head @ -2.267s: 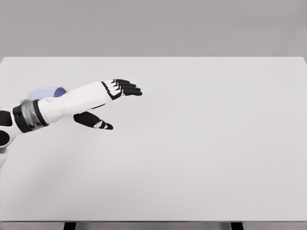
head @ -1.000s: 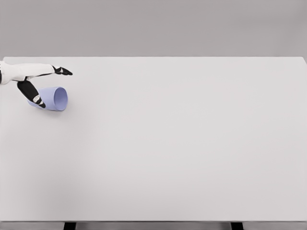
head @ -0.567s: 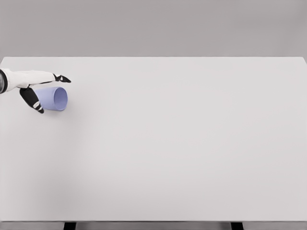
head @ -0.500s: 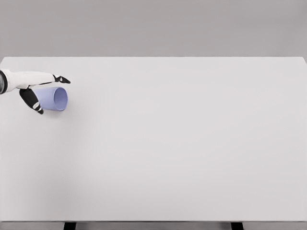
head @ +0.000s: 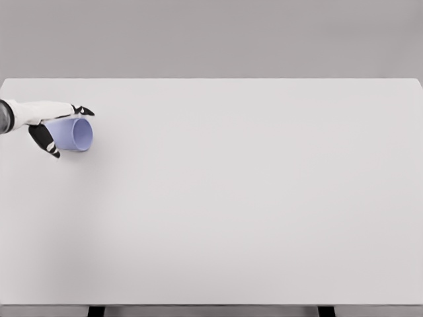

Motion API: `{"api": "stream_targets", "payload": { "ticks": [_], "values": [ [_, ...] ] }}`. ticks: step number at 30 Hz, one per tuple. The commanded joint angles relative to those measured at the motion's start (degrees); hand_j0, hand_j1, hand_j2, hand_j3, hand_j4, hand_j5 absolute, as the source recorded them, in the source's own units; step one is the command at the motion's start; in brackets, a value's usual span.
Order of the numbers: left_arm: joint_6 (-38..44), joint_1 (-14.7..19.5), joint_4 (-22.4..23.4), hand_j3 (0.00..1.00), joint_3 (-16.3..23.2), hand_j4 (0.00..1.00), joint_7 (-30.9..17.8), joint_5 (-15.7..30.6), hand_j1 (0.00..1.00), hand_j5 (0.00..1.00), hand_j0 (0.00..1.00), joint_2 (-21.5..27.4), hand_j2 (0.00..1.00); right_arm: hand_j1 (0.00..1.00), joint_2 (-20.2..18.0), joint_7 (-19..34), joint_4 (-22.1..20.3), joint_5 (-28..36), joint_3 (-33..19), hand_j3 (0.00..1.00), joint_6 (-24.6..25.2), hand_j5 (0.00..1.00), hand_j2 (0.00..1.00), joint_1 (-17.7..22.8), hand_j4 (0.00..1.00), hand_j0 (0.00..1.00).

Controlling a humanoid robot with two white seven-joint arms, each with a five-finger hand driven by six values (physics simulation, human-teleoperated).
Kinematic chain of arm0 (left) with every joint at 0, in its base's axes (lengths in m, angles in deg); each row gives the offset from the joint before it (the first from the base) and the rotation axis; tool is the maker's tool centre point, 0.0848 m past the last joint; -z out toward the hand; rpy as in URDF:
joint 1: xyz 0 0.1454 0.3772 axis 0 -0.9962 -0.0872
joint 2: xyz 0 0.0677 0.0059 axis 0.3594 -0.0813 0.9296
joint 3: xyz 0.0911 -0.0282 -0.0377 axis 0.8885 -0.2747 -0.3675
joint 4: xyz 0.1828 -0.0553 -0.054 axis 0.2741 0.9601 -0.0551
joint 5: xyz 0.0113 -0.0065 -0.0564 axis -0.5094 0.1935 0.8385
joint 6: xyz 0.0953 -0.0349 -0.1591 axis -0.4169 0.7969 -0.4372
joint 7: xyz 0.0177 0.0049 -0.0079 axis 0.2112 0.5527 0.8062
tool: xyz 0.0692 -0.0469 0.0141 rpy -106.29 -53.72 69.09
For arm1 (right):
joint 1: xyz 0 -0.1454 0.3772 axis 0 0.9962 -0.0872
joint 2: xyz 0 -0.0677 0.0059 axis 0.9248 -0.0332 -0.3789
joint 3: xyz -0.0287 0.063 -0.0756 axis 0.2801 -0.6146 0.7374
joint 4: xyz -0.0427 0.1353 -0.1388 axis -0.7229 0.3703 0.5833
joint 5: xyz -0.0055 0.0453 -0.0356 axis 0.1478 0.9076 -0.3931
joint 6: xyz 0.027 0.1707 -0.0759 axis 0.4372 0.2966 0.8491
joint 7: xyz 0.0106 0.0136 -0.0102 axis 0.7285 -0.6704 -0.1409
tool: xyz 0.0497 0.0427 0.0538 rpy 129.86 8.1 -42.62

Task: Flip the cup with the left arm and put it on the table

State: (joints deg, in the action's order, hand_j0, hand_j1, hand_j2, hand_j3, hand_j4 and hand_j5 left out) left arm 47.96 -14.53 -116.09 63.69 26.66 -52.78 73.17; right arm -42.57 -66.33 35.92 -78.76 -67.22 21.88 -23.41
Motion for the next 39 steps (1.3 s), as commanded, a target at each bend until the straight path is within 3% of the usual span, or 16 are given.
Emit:
{"api": "stream_targets", "payload": {
  "ticks": [1,7,14,21,23,27,31,33,39],
  "values": [
    [-0.03,0.0,0.85,1.0,-0.04,1.0,1.49,-0.48,1.0,1.0,1.0,-0.69,1.0,1.0,0.0,0.01,0.0,0.02,0.0,1.0,0.0,1.0,1.0,-0.09,1.0,1.0],
    [0.06,-0.09,1.91,1.0,-0.05,1.0,1.93,-1.27,1.0,1.0,1.0,-1.75,1.0,1.0,0.0,0.01,0.0,0.02,0.0,1.0,0.0,1.0,1.0,0.0,1.0,1.0],
    [0.06,-0.88,6.65,1.0,-0.04,1.0,3.69,-4.35,1.0,1.0,1.0,-4.91,1.0,1.0,0.0,0.01,0.0,0.02,0.0,1.0,0.0,1.0,1.0,0.0,1.0,1.0],
    [0.06,-1.67,7.18,1.0,-0.04,1.0,4.57,-4.61,1.0,1.0,1.0,-5.27,1.0,1.0,0.0,0.01,0.0,0.02,0.0,1.0,0.0,1.0,1.0,0.0,1.0,1.0],
    [0.06,-2.2,7.18,0.95,-0.13,0.95,4.57,-4.53,0.95,0.95,0.95,-5.27,0.95,1.0,0.0,0.01,0.0,0.02,0.0,1.0,0.0,1.0,1.0,0.0,1.0,1.0],
    [-0.12,-2.46,7.09,0.66,-0.13,0.66,4.83,-4.26,0.66,0.66,0.66,-5.53,0.66,1.0,0.0,0.01,0.0,0.02,0.0,1.0,0.0,1.0,1.0,0.0,1.0,1.0],
    [-0.29,-2.46,7.09,0.51,-0.13,0.51,4.83,-4.0,0.51,0.51,0.51,-5.53,0.51,1.0,0.0,0.01,0.0,0.02,0.0,1.0,0.0,1.0,1.0,0.0,1.0,1.0],
    [-0.29,-2.46,7.09,0.46,-0.13,0.46,4.83,-3.91,0.46,0.46,0.46,-5.53,0.46,1.0,0.0,0.01,0.0,0.02,0.0,1.0,0.0,1.0,1.0,0.0,1.0,1.0],
    [-0.99,-1.76,6.13,0.45,-0.83,0.45,4.13,-0.84,0.45,0.45,0.45,-5.18,0.45,1.0,0.0,0.01,0.0,0.02,0.0,1.0,0.0,1.0,1.0,-0.09,1.0,1.0]
  ]
}}
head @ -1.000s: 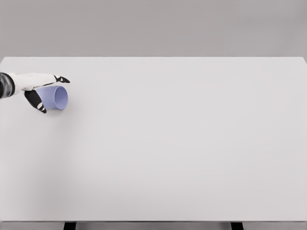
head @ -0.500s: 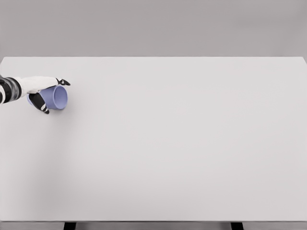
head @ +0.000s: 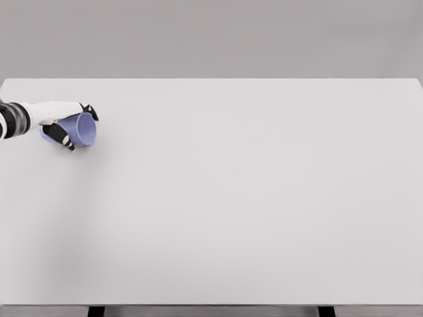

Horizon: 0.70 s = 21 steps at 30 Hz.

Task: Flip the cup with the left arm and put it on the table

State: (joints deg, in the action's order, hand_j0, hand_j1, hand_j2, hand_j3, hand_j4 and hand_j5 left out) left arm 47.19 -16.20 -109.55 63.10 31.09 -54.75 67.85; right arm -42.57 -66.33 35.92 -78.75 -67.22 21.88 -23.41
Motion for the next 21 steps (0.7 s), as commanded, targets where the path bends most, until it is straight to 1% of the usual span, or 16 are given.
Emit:
{"api": "stream_targets", "payload": {
  "ticks": [1,2,3,4,6,8,10,12,13,14,15,16,17,18,19,21],
  "values": [
    [-0.75,0.0,-0.59,0.45,-0.43,0.45,-0.29,2.63,0.45,0.45,0.45,0.22,0.45,1.0,0.0,0.01,-0.01,0.01,0.0,1.0,0.0,1.0,1.0,0.0,1.0,1.0],
    [-1.46,0.09,-0.68,0.45,-1.13,0.45,-0.29,5.09,0.45,0.45,0.45,0.4,0.45,1.0,0.0,0.01,-0.01,0.01,0.0,1.0,0.0,1.0,1.0,0.0,1.0,1.0],
    [-3.48,0.53,-0.59,0.45,-1.66,0.45,-0.47,9.22,0.45,0.45,0.45,0.48,0.45,1.0,0.0,0.01,-0.01,-0.08,0.0,1.0,0.0,1.0,1.0,0.0,1.0,1.0],
    [-4.88,0.97,-0.59,0.46,-2.01,0.46,-1.26,12.12,0.46,0.46,0.46,0.57,0.46,1.0,0.0,0.01,-0.01,0.01,0.0,1.0,0.0,1.0,1.0,0.0,1.0,1.0],
    [-8.56,1.06,-0.24,0.47,-3.85,0.47,-4.24,17.38,0.47,0.47,0.47,1.27,0.47,1.0,0.0,0.01,-0.01,0.01,0.0,1.0,0.0,1.0,1.0,-0.09,1.0,1.0],
    [-13.32,0.97,-0.15,0.47,-5.0,0.47,-7.43,24.95,0.47,0.47,0.47,2.07,0.47,1.0,0.0,0.01,-0.01,0.01,0.0,1.0,0.0,1.0,1.0,0.0,1.0,1.0],
    [-15.96,0.53,-0.15,0.47,-6.32,0.47,-7.43,30.4,0.47,0.47,0.47,2.07,0.47,1.0,0.0,0.01,-0.01,0.01,0.0,1.0,0.0,1.0,1.0,0.0,1.0,1.0],
    [-18.86,0.35,0.55,0.47,-6.4,0.47,-7.43,35.32,0.47,0.47,0.47,1.36,0.47,1.0,0.0,0.01,-0.01,0.01,0.0,1.0,0.0,1.0,1.0,0.0,1.0,1.0],
    [-20.61,0.0,2.04,0.47,-6.75,0.47,-7.43,38.13,0.47,0.47,0.47,0.66,0.47,1.0,0.0,0.01,-0.01,0.01,0.0,1.0,0.0,1.0,1.0,0.0,1.0,1.0],
    [-21.76,-0.35,4.5,0.47,-8.77,0.47,-7.43,40.95,0.47,0.47,0.47,-1.27,0.47,1.0,0.0,0.01,-0.01,0.01,0.0,1.0,0.0,1.0,1.0,0.0,1.0,1.0],
    [-21.94,-0.44,7.49,0.47,-10.62,0.47,-7.43,42.71,0.47,0.47,0.47,-3.55,0.47,1.0,0.0,0.01,-0.01,0.01,0.0,1.0,0.0,1.0,1.0,0.0,1.0,1.0],
    [-21.94,-0.44,13.9,0.47,-14.31,0.47,-7.43,44.12,0.47,0.47,0.47,-8.73,0.47,1.0,0.0,0.01,-0.01,0.01,0.0,1.0,0.0,1.0,1.0,0.0,1.0,1.0],
    [-21.85,-0.44,16.62,0.47,-15.8,0.47,-7.43,44.21,0.47,0.47,0.47,-11.11,0.47,1.0,0.0,0.01,-0.01,0.01,0.0,1.0,0.0,1.0,1.0,0.0,1.0,1.0],
    [-21.85,-0.44,22.52,0.47,-19.14,0.47,-7.43,44.03,0.47,0.47,0.47,-15.86,0.47,1.0,0.0,0.01,-0.01,0.01,0.0,1.0,0.0,1.0,1.0,0.0,1.0,1.0],
    [-21.85,-0.53,24.98,0.47,-20.73,0.47,-7.43,43.94,0.47,0.47,0.47,-18.14,0.47,1.0,0.0,0.01,-0.01,0.01,0.0,1.0,0.0,1.0,1.0,-0.09,1.0,1.0],
    [-21.67,-2.37,25.43,0.46,-21.34,0.46,-7.43,43.77,0.46,0.46,0.46,-19.9,0.46,1.0,0.0,0.01,-0.01,0.01,0.0,1.0,0.0,1.0,1.0,0.0,1.0,1.0]
  ]
}}
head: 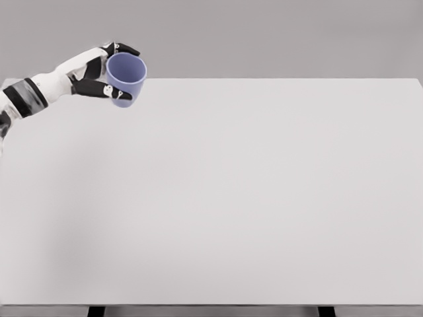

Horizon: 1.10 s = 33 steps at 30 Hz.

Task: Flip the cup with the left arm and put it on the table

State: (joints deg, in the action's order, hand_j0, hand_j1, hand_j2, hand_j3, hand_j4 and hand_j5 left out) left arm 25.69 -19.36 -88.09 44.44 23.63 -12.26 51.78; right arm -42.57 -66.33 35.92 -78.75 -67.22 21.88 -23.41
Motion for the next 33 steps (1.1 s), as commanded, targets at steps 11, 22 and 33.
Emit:
{"api": "stream_targets", "payload": {
  "ticks": [11,22,33],
  "values": [
    [1.14,-3.96,5.9,0.47,-5.23,0.47,0.03,0.75,0.47,0.47,0.47,-11.39,0.47,1.0,0.0,0.01,0.0,0.01,0.0,1.0,0.0,1.0,1.0,0.0,1.0,1.0],
    [1.06,-6.5,7.31,0.55,-5.23,0.55,0.03,-1.01,0.55,0.55,0.55,-13.15,0.55,1.0,0.0,0.01,0.0,0.01,0.0,1.0,0.0,1.0,1.0,0.0,1.0,1.0],
    [0.79,-7.56,7.48,0.92,-5.14,0.92,0.03,-1.36,0.92,0.92,0.92,-13.94,0.92,1.0,0.0,0.01,0.0,0.01,0.0,1.0,0.0,1.0,1.0,0.0,1.0,1.0]
  ]
}}
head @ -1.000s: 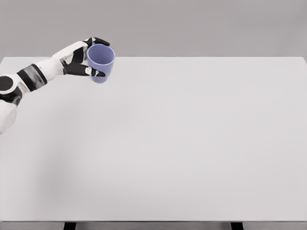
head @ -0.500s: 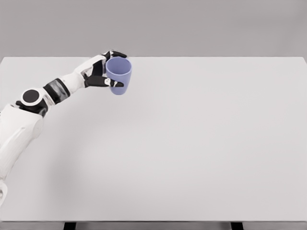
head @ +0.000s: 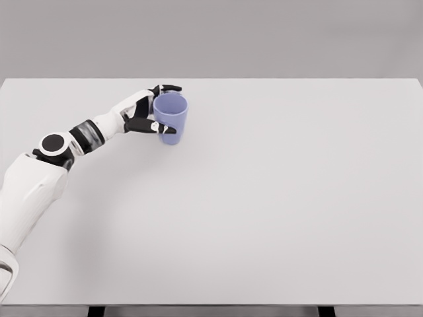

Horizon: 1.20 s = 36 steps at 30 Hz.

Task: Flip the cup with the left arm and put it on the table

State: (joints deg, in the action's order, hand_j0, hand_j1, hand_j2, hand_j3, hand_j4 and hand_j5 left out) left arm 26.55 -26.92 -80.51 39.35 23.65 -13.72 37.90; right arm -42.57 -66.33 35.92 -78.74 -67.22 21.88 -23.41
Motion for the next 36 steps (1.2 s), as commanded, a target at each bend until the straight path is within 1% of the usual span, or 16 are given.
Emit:
{"api": "stream_targets", "payload": {
  "ticks": [1,2,16,17,20,22,25,28,30,31,32,34,36],
  "values": [
    [-0.33,0.0,-0.1,0.98,-0.05,0.98,0.01,0.1,0.98,0.98,0.98,-0.05,0.98,1.0,0.0,0.01,0.0,0.01,0.0,1.0,0.0,1.0,1.0,-0.09,1.0,1.0],
    [-0.42,0.0,-0.1,1.0,0.04,1.0,0.01,0.1,1.0,1.0,1.0,0.03,1.0,1.0,0.0,0.01,0.0,0.01,0.0,1.0,0.0,1.0,1.0,0.0,1.0,1.0],
    [-1.21,0.35,-1.07,1.0,-0.05,1.0,0.01,0.45,1.0,1.0,1.0,1.61,1.0,1.0,0.0,0.01,0.0,0.01,0.0,1.0,0.0,1.0,1.0,-0.09,1.0,1.0],
    [-1.3,0.35,-1.24,1.0,-0.05,1.0,0.01,0.54,1.0,1.0,1.0,2.58,1.0,1.0,0.0,0.01,0.0,0.01,0.0,1.0,0.0,1.0,1.0,0.0,1.0,1.0],
    [-1.39,0.79,-4.14,1.0,-0.14,1.0,0.01,0.54,1.0,1.0,1.0,6.09,1.0,1.0,0.0,0.01,0.0,0.01,0.0,1.0,0.0,1.0,1.0,0.0,1.0,1.0],
    [-2.18,0.88,-4.85,1.0,-0.84,1.0,0.01,0.71,1.0,1.0,1.0,7.15,1.0,1.0,0.0,0.01,0.0,0.01,0.0,1.0,0.0,1.0,1.0,0.0,1.0,1.0],
    [-2.27,0.88,-9.5,1.0,-0.84,1.0,0.01,0.8,1.0,1.0,1.0,10.66,1.0,1.0,0.0,0.01,0.0,0.01,0.0,1.0,0.0,1.0,1.0,0.0,1.0,1.0],
    [-2.7,0.88,-12.32,1.0,-0.93,1.0,0.01,0.89,1.0,1.0,1.0,13.56,1.0,1.0,0.0,0.01,0.0,0.01,0.0,1.0,0.0,1.0,1.0,-0.09,1.0,1.0],
    [-5.16,0.7,-12.41,1.0,-0.84,1.0,0.01,0.89,1.0,1.0,1.0,15.06,1.0,1.0,0.0,0.01,0.0,0.01,0.0,1.0,0.0,1.0,1.0,0.0,1.0,1.0],
    [-7.62,0.35,-12.23,1.0,-0.75,1.0,0.01,0.71,1.0,1.0,1.0,16.64,1.0,1.0,0.0,0.01,0.0,-0.08,0.0,1.0,0.0,1.0,1.0,0.0,1.0,1.0],
    [-7.89,0.09,-11.97,1.0,-0.58,1.0,0.01,0.62,1.0,1.0,1.0,18.4,1.0,1.0,0.0,0.01,0.0,0.01,0.0,1.0,0.0,1.0,1.0,0.0,1.0,1.0],
    [-8.07,-0.09,-11.62,1.0,-0.4,1.0,0.01,0.27,1.0,1.0,1.0,20.42,1.0,1.0,0.0,0.01,0.0,0.01,0.0,1.0,0.0,1.0,1.0,0.0,1.0,1.0],
    [-8.07,-1.23,-11.09,1.0,-0.4,1.0,0.01,0.19,1.0,1.0,1.0,22.18,1.0,1.0,0.0,0.01,0.0,0.01,0.0,1.0,0.0,1.0,1.0,0.0,1.0,1.0]
  ]
}}
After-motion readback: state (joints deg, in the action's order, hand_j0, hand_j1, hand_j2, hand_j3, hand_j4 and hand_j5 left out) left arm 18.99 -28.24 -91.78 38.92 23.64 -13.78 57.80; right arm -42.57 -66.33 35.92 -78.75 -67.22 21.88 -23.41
